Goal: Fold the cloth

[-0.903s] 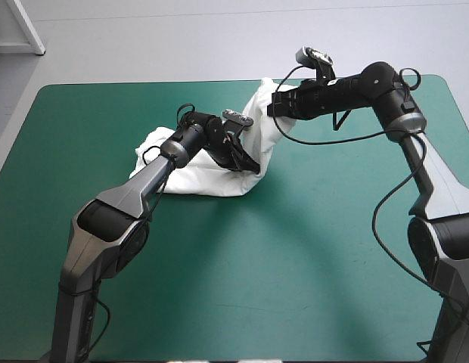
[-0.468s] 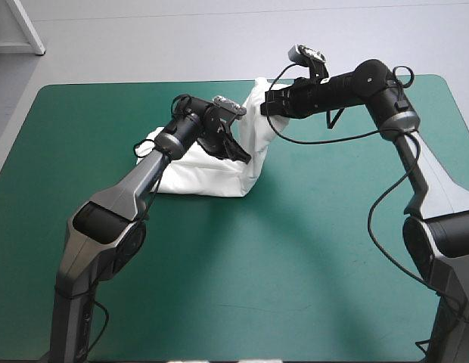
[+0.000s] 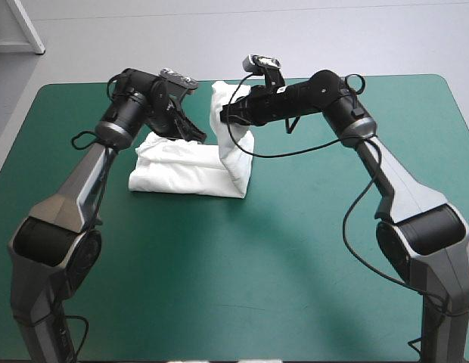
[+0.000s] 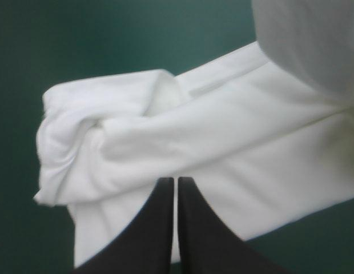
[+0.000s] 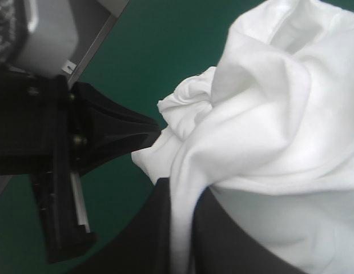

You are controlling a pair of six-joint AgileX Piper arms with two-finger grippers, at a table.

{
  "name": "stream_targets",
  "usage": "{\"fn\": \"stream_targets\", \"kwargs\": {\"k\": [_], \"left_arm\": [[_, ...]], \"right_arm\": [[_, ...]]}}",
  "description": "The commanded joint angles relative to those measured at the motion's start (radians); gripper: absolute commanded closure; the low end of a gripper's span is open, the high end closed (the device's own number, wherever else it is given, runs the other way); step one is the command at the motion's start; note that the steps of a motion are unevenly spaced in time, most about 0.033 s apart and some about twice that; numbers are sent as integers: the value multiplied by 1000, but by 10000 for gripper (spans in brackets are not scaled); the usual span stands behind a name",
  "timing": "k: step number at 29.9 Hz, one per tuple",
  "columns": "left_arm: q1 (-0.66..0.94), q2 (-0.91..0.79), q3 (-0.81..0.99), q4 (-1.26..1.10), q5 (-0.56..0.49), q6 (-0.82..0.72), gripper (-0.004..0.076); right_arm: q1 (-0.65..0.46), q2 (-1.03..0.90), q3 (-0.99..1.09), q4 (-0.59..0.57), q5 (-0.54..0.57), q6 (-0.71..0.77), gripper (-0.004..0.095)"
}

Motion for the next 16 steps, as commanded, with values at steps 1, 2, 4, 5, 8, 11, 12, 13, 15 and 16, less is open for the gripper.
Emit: {"fn": "stream_targets", "kwargs": {"k": [1,2,4,5,8,11,12,13,15,16], "left_arm": [[51,-151,64,42,43,-16,705],[69,-176,94,54,43,-34,705],[105,-226,150,46,43,-34,705],[124,-253,181,44,43,-34,705],[169,-339,266,44,43,-34,705],[197,-412,339,48,43,-34,705],[203,-434,359,48,43,-34,705],[208,-451,374,48,43,-34,705],[215,-487,403,48,43,-34,705],[215,-497,413,50,43,-34,705]], "right_arm": [[52,34,-141,54,-47,-6,923],[67,61,-177,56,-47,-4,923],[104,133,-274,58,-47,11,923],[119,172,-316,58,-47,19,923],[172,286,-479,69,-49,31,923],[209,393,-620,131,-53,31,862],[216,425,-664,171,-54,30,798],[220,454,-701,206,-54,29,710],[225,490,-754,244,-52,29,506],[227,503,-770,251,-50,29,405]]}}
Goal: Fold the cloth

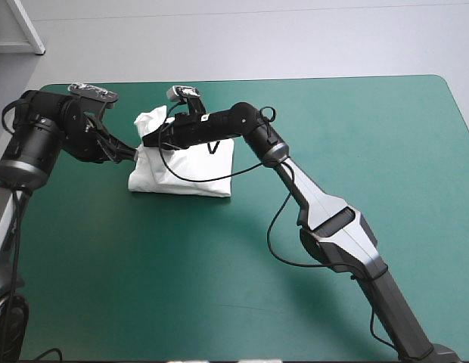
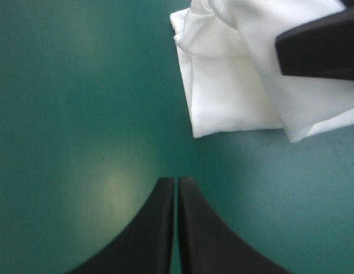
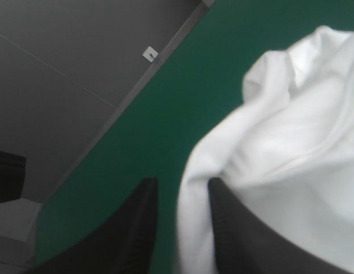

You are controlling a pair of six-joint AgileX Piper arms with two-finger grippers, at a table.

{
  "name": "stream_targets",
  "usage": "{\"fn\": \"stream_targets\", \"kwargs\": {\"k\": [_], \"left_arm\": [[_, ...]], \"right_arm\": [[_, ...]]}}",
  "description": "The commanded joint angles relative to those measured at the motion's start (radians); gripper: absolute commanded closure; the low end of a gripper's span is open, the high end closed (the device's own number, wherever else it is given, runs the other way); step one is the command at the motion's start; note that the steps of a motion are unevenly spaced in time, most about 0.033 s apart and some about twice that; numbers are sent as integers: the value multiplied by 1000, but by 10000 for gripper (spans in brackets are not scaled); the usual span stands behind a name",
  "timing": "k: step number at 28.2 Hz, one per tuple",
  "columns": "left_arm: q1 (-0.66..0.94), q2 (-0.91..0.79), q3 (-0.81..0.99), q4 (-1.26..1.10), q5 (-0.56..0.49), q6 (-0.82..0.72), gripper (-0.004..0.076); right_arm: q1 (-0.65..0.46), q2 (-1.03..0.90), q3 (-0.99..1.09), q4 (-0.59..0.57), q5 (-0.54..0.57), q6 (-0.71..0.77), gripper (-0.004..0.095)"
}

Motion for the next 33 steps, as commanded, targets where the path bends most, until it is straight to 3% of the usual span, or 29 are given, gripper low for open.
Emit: {"fn": "stream_targets", "kwargs": {"k": [1,3,4,9,12,16,23,26,30,33], "left_arm": [[7,-95,23,12,41,-9,705],[7,-110,38,19,41,-9,705],[7,-114,43,24,41,-9,705],[7,-120,45,23,41,-11,705],[7,-122,45,20,37,-11,705],[7,-122,45,14,34,-11,705],[7,-122,45,-34,14,-4,705],[7,-122,45,-53,-1,-4,705],[7,-122,45,-73,-1,0,705],[7,-122,45,-87,1,6,705]], "right_arm": [[0,-41,-108,113,-37,-6,270],[0,-44,-110,106,-30,-6,149],[-2,-48,-112,100,-24,-6,137],[-24,-56,-162,54,54,37,245],[-52,-56,-197,-48,128,112,311],[-91,-56,-224,-174,256,212,327],[-146,-56,-221,-293,263,372,327],[-183,-64,-192,-288,265,421,327],[-199,-93,-112,-283,265,417,328],[-199,-133,17,-359,265,398,328]]}}
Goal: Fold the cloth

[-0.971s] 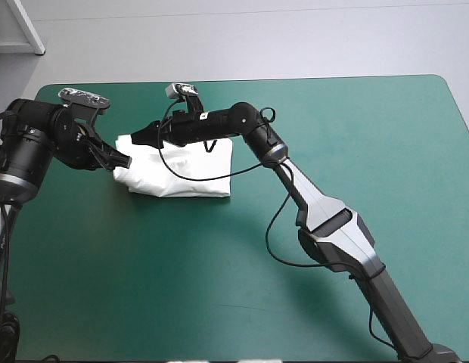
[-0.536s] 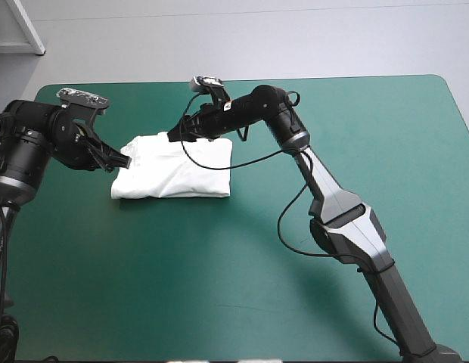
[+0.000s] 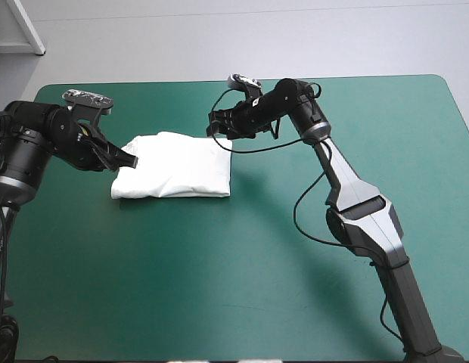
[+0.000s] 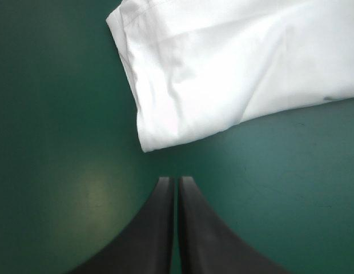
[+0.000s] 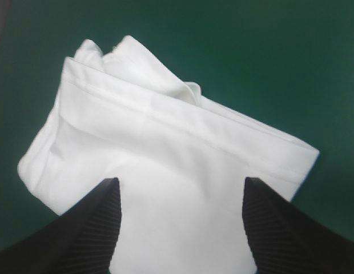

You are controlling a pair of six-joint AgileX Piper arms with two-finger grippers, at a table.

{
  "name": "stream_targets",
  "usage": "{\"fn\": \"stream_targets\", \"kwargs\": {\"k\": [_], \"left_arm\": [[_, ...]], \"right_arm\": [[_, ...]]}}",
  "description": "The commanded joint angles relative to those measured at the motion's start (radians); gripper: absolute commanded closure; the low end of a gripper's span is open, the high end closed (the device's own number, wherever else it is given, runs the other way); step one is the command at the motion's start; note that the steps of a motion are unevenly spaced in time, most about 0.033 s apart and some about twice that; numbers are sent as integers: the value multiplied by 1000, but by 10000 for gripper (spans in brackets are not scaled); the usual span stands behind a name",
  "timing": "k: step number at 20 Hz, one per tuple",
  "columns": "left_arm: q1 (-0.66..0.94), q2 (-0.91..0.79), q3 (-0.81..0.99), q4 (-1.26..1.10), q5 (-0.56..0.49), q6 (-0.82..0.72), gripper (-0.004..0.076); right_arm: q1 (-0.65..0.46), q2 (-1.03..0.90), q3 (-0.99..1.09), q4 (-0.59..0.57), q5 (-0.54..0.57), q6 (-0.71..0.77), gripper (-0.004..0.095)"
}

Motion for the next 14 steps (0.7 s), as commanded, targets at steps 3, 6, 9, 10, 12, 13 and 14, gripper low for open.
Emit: {"fn": "stream_targets", "kwargs": {"k": [3,6,9,10,12,13,14], "left_arm": [[-1,-40,-19,-11,3,-1,705],[-1,-40,-19,-11,0,4,705],[-1,-40,-19,-7,-14,4,705],[-1,-40,-19,-9,-19,4,705],[-1,-40,-19,-14,-20,4,705],[-1,-40,-19,-14,-23,4,705],[-1,-40,-19,-14,-23,4,705]], "right_arm": [[10,-146,178,-11,-35,-58,328],[47,-151,290,-66,-37,-60,328],[92,-151,335,-99,-39,-116,331],[103,-151,335,-115,-39,-116,354],[118,-151,333,-134,-39,-116,487],[119,-151,333,-130,-39,-116,602],[119,-151,333,-134,-39,-126,709]]}}
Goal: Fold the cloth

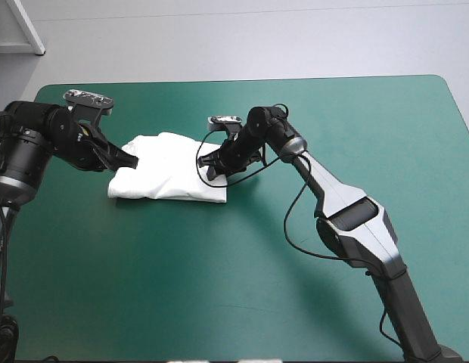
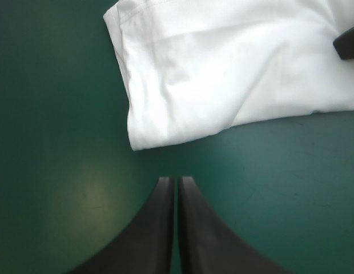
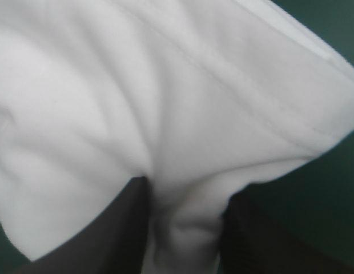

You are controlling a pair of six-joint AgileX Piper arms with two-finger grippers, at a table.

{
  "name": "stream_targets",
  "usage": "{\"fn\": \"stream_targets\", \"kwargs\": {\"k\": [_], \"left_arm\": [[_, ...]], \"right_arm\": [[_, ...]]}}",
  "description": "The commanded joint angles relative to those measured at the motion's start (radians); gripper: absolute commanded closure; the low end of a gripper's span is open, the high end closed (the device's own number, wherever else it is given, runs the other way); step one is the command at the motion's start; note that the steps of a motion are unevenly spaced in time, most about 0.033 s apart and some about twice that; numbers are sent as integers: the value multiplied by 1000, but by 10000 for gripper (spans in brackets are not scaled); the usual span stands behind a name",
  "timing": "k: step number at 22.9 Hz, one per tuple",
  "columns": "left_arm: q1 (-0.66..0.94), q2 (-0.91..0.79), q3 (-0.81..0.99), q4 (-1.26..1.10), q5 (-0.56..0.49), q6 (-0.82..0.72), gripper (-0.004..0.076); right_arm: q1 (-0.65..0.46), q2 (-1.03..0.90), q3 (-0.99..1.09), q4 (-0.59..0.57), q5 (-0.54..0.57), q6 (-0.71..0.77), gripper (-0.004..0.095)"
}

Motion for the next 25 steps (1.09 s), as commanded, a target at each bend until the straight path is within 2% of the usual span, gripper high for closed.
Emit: {"fn": "stream_targets", "kwargs": {"k": [1,2,3,7,9,13,18,20,25], "left_arm": [[-1,-40,-19,-7,-25,-4,705],[-1,-40,-19,-7,-30,-4,705],[-1,-40,-19,-7,-36,-4,705],[-1,-40,-19,-7,-50,0,705],[-1,-40,-19,-7,-50,8,705],[-1,-40,-19,-9,-50,30,705],[-1,-40,-19,-9,-60,41,705],[-1,-40,-19,-9,-60,50,705],[-1,-40,-19,-9,-62,55,705]], "right_arm": [[3,-69,-15,-2,-2,-31,817],[1,-69,-15,-14,-2,-31,890],[-1,-69,-15,-38,-2,-31,922],[-20,-87,-15,-124,-2,-12,925],[-63,-106,-16,-187,-2,1,925],[-141,-128,-16,-235,-2,17,925],[-300,-157,-16,-327,-2,52,925],[-407,-168,-14,-409,-2,92,925],[-590,-170,-14,-420,-2,92,925]]}}
